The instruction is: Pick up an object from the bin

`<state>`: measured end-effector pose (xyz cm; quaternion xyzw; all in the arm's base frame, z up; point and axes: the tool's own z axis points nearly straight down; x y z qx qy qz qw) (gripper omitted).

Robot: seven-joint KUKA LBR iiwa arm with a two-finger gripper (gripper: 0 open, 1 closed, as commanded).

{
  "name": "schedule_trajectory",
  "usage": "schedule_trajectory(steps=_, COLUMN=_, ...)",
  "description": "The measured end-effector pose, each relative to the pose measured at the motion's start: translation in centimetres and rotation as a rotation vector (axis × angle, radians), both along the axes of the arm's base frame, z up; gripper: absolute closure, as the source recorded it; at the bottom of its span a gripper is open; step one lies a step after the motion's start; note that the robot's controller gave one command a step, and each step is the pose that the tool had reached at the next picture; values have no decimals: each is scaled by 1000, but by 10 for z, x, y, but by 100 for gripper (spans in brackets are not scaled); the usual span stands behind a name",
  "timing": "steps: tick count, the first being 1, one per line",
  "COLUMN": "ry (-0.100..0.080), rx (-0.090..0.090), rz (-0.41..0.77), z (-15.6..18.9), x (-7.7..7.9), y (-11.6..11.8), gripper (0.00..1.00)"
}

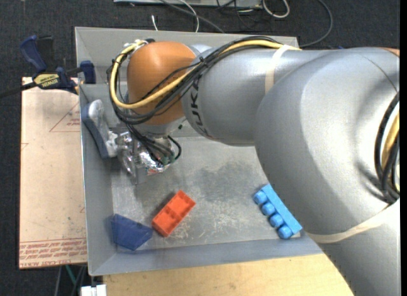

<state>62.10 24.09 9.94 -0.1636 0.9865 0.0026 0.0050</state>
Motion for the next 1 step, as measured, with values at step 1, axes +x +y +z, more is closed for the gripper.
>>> schedule_trajectory(steps=1, ry=-5, rx=2, rz=0, z=25, x=1, y=1, gripper=100)
